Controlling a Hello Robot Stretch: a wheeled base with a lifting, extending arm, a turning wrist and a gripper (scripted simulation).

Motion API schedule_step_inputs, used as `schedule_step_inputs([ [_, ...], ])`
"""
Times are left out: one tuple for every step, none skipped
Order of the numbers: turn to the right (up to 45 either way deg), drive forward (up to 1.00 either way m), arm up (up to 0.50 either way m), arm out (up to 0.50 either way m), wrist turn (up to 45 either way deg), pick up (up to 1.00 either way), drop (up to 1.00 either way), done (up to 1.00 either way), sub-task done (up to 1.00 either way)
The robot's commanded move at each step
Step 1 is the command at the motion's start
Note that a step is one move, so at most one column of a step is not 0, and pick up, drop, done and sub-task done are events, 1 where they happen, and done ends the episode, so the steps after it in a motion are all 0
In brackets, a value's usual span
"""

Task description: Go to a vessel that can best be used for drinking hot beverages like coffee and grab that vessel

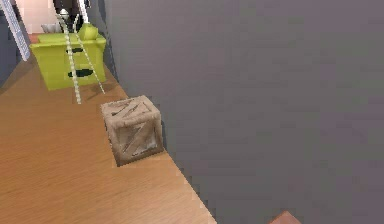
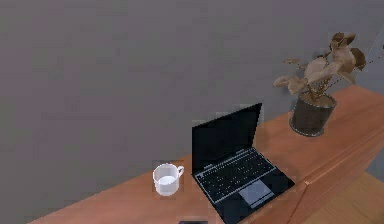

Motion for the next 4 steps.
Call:
schedule_step_inputs([
  [0.0, 0.0, 0.0, 0.2, 0.0, 0.0, 0.0, 0.0, 0.0],
  [0.0, 0.0, 0.0, 0.0, 45.0, 0.0, 0.0, 0.0, 0.0],
  [0.0, 0.0, 0.0, 0.0, 45.0, 0.0, 0.0, 0.0, 0.0],
  [0.0, 0.0, 0.0, 0.0, 45.0, 0.0, 0.0, 0.0, 0.0],
])
